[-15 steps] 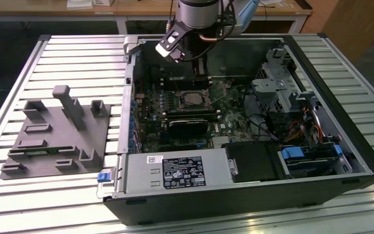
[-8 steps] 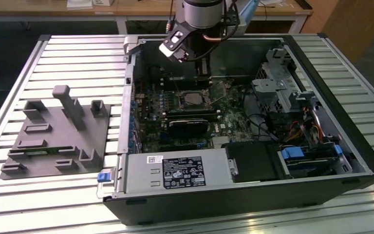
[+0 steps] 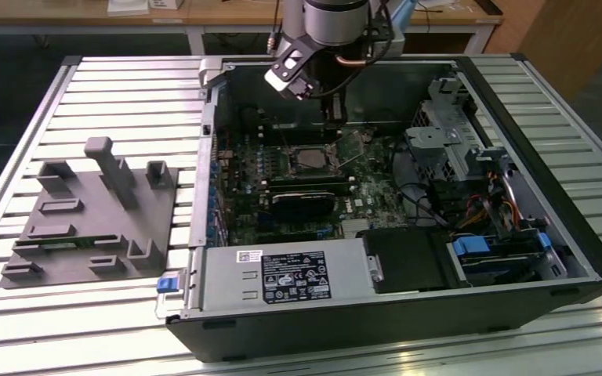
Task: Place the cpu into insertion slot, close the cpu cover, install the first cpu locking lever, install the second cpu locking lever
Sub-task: 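Close the cpu cover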
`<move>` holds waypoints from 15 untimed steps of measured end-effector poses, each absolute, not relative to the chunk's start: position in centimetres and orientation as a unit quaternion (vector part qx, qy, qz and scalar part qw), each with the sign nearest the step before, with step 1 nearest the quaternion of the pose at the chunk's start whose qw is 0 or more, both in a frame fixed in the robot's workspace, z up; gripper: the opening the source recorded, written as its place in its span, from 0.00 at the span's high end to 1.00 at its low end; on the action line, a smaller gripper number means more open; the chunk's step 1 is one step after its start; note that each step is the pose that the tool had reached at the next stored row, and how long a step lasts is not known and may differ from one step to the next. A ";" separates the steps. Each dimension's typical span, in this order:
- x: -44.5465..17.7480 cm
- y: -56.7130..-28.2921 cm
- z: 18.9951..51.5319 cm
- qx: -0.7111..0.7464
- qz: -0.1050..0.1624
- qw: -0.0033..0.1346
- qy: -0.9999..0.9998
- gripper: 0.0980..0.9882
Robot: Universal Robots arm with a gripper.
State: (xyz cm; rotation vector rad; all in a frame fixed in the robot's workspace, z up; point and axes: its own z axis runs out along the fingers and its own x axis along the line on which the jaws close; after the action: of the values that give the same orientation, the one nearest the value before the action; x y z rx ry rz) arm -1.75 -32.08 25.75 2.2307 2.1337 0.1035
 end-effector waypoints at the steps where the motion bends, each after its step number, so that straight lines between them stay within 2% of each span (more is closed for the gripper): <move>1: -1.6 -32.1 25.7 0.722 0.033 0.026 0.691 0.99; 15: 0.4 -32.1 25.7 0.722 0.033 0.026 0.691 0.99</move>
State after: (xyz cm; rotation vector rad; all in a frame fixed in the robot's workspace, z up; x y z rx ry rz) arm 0.40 -32.08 25.75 2.2308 2.1337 0.1034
